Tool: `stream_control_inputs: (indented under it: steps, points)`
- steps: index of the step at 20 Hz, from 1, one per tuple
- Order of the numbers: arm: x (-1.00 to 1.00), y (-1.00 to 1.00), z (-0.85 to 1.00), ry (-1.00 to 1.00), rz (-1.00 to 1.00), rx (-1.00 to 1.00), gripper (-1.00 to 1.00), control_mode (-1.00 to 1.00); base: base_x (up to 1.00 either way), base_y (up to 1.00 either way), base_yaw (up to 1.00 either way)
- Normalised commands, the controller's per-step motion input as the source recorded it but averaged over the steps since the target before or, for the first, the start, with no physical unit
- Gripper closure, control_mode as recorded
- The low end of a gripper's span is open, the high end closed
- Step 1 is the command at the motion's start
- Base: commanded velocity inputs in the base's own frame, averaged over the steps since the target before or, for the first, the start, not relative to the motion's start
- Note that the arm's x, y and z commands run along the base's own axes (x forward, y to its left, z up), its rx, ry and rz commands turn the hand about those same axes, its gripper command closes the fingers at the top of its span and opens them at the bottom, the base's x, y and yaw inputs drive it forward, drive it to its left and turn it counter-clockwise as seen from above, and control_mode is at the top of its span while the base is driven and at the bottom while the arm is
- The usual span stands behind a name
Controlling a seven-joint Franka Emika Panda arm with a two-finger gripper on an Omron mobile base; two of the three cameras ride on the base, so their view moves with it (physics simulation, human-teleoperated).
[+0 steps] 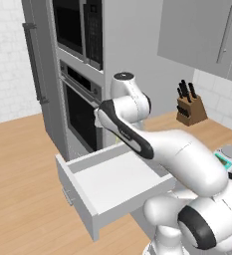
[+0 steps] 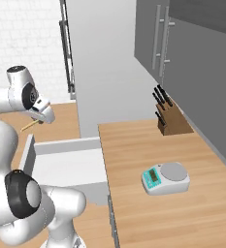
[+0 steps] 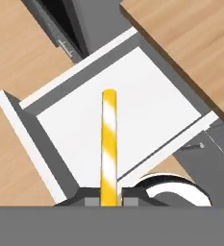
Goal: Take a straw from the drawer in front and place it inside the glass cup on the dining counter.
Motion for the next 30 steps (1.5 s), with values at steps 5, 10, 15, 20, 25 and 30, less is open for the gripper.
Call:
stream_control_inputs:
  steps: [5,10,15,20,25,30]
  points:
    - [-0.57,-0.14,0.17,-0.2,0.25,0.0,1.0,-1.0,0.0,0.0,0.0]
    - [-0.67,-0.24,0.24,-0.32,0.24,0.0,1.0,-1.0,0.0,0.0,0.0]
    - [-0.57,-0.33,0.27,-0.32,0.26,0.0,1.0,-1.0,0.0,0.0,0.0]
    - [-0.2,-0.34,0.14,-0.11,0.25,0.01,1.0,-1.0,0.0,0.0,0.0]
    - [0.0,-0.02,0.0,0.01,0.04,0.0,1.0,-1.0,0.0,0.0,0.0]
    - [-0.09,0.02,-0.03,0.0,0.01,-0.01,1.0,-1.0,0.0,0.0,0.0]
